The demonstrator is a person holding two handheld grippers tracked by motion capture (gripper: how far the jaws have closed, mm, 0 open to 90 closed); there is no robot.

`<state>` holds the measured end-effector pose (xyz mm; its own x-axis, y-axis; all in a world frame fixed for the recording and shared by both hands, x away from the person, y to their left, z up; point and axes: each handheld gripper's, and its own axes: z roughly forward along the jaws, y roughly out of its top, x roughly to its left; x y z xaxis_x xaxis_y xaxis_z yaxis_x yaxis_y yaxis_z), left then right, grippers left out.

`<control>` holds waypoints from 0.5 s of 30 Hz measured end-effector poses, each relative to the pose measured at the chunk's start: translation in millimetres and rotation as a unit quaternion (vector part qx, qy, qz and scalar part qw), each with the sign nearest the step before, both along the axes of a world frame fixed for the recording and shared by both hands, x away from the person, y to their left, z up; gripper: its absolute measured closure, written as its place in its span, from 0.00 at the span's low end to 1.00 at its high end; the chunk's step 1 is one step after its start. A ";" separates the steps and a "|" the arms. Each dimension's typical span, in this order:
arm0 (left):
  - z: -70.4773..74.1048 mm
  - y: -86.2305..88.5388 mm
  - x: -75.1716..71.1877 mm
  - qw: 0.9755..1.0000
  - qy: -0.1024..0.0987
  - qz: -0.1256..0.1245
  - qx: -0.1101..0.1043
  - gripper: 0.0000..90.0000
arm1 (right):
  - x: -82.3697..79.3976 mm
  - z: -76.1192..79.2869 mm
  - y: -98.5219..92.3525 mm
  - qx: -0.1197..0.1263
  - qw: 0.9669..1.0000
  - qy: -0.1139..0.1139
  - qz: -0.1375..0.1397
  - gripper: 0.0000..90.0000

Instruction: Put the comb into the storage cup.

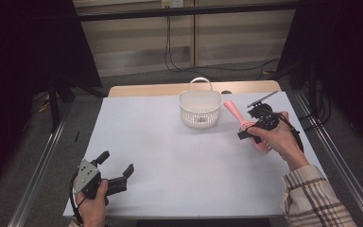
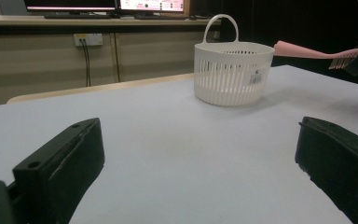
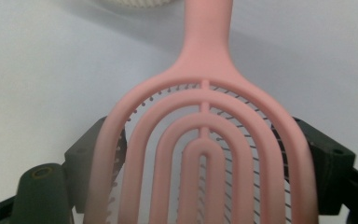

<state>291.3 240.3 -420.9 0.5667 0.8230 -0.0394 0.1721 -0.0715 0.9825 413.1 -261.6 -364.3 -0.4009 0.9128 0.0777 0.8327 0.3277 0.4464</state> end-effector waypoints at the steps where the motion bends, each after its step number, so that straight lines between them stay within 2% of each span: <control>1: 0.1 0.1 -0.1 1.000 0.000 -0.002 0.001 0.02 | -0.7 0.6 -0.6 0.004 1.000 -0.005 0.001 0.22; 8: -0.2 -0.8 0.5 1.000 0.004 -0.006 0.003 0.02 | -9.0 7.1 -3.1 0.008 0.999 -0.020 0.023 0.22; 12: 1.3 -1.1 -0.3 1.000 0.001 -0.006 0.012 0.02 | -14.0 11.0 -0.8 0.008 0.999 -0.029 0.035 0.22; 15: 3.0 -3.1 -2.3 1.000 0.000 -0.012 0.004 0.02 | -17.3 13.2 2.9 0.008 0.998 -0.033 0.051 0.22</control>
<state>289.1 237.2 -417.9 0.5863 0.8094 -0.0337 0.1708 -0.0828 0.9818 395.7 -258.6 -351.1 -0.4957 0.8663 0.0618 0.7646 0.4016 0.5041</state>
